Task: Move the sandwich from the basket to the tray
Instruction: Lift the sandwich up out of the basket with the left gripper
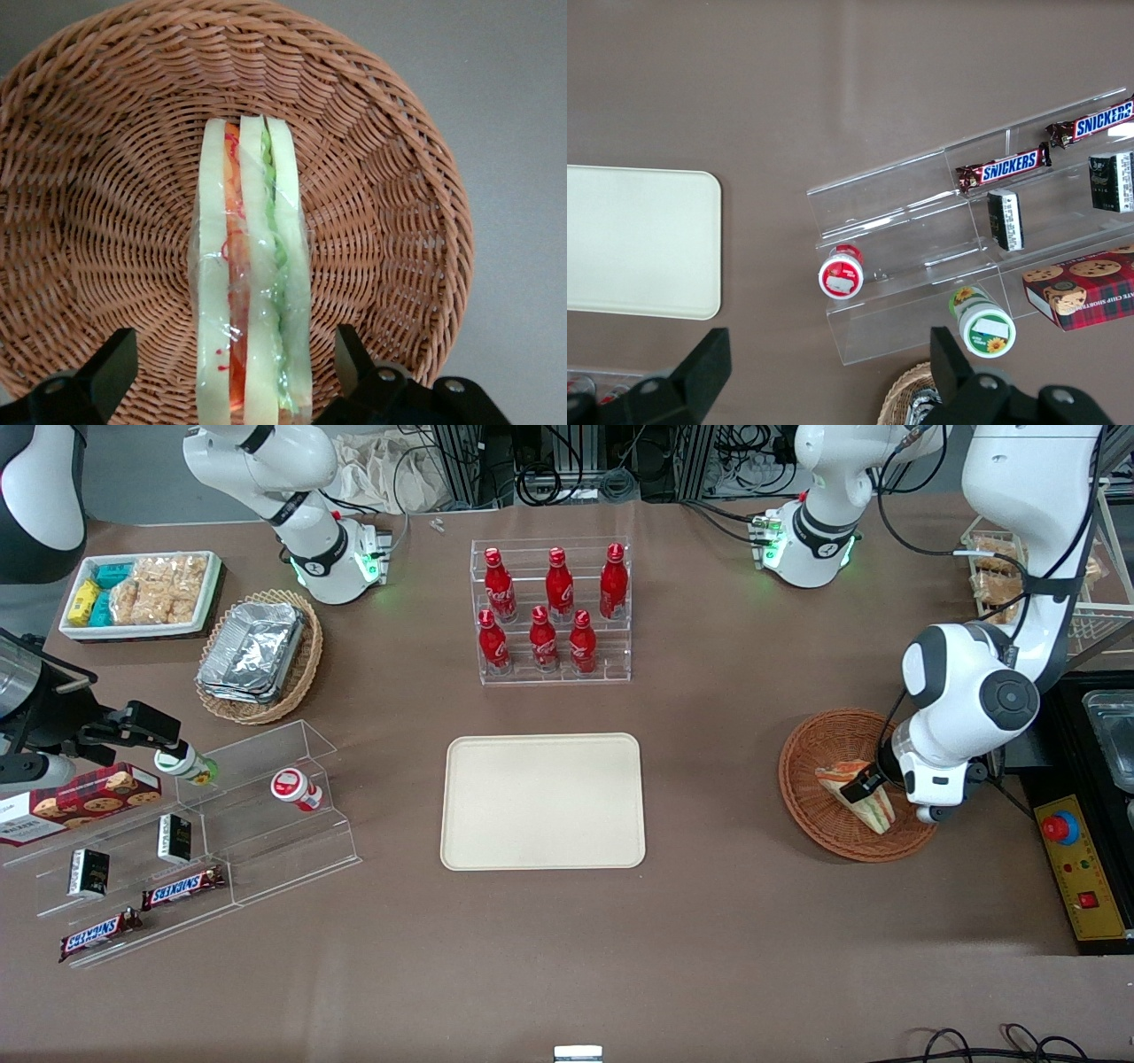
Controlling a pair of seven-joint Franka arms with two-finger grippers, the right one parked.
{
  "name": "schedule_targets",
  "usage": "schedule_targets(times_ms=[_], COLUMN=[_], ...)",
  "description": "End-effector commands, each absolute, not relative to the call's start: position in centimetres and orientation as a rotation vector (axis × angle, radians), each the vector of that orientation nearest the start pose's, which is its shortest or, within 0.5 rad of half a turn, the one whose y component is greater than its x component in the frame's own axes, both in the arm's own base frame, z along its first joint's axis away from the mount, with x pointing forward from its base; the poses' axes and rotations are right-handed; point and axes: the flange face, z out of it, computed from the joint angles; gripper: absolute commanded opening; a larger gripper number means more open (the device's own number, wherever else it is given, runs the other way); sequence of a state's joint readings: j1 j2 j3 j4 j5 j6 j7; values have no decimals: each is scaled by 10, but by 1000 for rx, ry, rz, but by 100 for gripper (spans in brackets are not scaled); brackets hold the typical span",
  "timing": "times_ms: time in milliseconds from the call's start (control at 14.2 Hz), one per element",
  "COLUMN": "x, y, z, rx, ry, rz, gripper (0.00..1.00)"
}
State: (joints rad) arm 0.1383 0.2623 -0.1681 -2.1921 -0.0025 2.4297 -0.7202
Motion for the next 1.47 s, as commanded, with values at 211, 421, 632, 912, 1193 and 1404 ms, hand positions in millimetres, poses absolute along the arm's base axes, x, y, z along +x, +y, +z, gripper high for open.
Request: schedule_targets(times_ms=[211, 421, 632, 912, 1193, 1404], x=[550, 552, 553, 566, 576, 574], y=[-19, -19, -20, -23, -79, -165], z=[260, 266, 298, 394, 514, 558], rx=[-2984, -2985, -2993, -2995, -3032, -3108], ry=[-1117, -1114, -1075, -964, -734, -514], rz=[23, 18, 1, 75, 205, 232], gripper=[8, 0, 0, 0, 0, 0])
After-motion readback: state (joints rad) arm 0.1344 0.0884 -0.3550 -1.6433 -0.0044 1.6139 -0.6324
